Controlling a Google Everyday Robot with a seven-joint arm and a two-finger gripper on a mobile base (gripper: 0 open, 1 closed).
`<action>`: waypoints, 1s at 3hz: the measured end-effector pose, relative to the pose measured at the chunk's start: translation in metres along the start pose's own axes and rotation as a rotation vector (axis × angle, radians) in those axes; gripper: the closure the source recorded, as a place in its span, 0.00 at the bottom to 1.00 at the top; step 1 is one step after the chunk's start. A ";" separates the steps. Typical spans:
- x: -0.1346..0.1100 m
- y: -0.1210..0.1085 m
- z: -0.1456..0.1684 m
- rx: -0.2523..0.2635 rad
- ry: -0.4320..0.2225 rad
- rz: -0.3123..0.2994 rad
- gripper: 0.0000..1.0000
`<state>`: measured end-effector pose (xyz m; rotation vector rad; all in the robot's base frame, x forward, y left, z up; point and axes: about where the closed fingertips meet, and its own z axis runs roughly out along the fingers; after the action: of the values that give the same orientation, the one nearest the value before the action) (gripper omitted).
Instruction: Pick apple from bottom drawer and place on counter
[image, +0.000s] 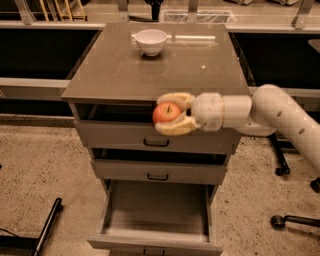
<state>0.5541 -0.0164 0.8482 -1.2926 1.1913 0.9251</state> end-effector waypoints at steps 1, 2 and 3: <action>-0.023 -0.029 -0.015 0.056 -0.020 -0.035 1.00; -0.023 -0.029 -0.015 0.056 -0.020 -0.035 1.00; -0.024 -0.032 -0.013 0.067 -0.014 -0.031 1.00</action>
Offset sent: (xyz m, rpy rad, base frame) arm 0.0214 -0.0144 0.0284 0.0254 -0.0393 -0.0449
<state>0.5795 -0.0300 0.8794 -1.2457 1.1788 0.8639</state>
